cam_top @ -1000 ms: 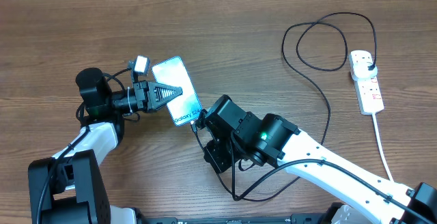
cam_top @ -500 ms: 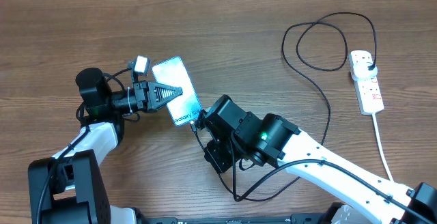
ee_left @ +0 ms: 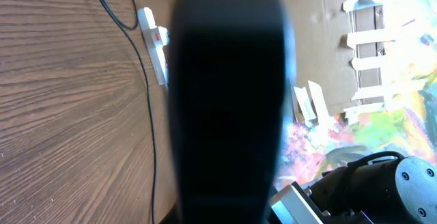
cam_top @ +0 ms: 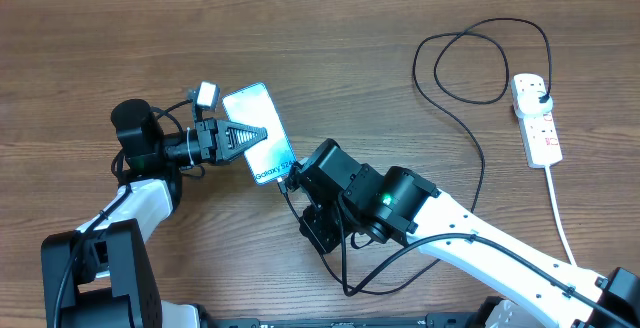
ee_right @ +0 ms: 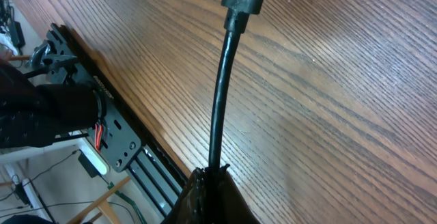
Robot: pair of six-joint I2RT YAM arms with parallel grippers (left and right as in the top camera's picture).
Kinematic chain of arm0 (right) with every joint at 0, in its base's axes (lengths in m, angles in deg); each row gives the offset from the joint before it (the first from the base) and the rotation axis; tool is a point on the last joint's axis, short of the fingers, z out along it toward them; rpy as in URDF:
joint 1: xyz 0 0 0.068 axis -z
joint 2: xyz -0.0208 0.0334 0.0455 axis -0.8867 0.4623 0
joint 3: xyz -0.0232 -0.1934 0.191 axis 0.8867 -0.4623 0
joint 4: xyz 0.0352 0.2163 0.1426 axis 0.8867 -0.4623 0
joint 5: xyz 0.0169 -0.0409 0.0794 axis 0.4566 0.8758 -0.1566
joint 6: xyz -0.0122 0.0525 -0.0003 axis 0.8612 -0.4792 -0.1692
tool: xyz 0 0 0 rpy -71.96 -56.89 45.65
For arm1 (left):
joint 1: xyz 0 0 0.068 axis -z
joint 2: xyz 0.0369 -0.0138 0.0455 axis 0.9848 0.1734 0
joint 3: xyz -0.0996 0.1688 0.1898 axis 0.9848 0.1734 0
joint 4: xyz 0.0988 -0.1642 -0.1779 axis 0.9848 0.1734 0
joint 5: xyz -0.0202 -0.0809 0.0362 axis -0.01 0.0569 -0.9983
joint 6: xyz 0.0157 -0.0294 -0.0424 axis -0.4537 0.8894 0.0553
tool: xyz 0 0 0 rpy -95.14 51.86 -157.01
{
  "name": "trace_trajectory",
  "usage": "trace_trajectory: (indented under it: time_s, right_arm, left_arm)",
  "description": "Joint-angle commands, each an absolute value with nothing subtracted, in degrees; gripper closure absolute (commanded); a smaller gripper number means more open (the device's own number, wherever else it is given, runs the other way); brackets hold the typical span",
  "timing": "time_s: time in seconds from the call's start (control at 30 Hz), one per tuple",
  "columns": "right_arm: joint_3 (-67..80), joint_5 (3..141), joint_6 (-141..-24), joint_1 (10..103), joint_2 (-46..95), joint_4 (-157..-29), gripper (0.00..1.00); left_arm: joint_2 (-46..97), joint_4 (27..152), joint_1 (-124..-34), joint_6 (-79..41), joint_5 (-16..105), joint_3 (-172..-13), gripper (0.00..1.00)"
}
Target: Plug charger to phone and switch on socket
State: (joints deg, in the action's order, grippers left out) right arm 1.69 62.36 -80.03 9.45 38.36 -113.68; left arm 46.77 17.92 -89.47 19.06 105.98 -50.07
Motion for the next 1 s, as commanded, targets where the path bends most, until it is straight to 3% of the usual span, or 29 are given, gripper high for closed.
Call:
trace_trajectory:
  time_s: [0.0, 0.97]
  right_arm:
    - [2.06, 62.49, -79.22, 9.45, 36.85, -113.82, 0.96]
    - [2.06, 63.3, -79.0, 9.43, 36.8, -114.51, 0.96]
  left_arm:
    - [46.61, 17.53, -89.36, 17.53, 107.51, -50.95, 0.96]
    - [46.61, 17.53, -89.36, 17.05, 107.49, -50.95, 0.96]
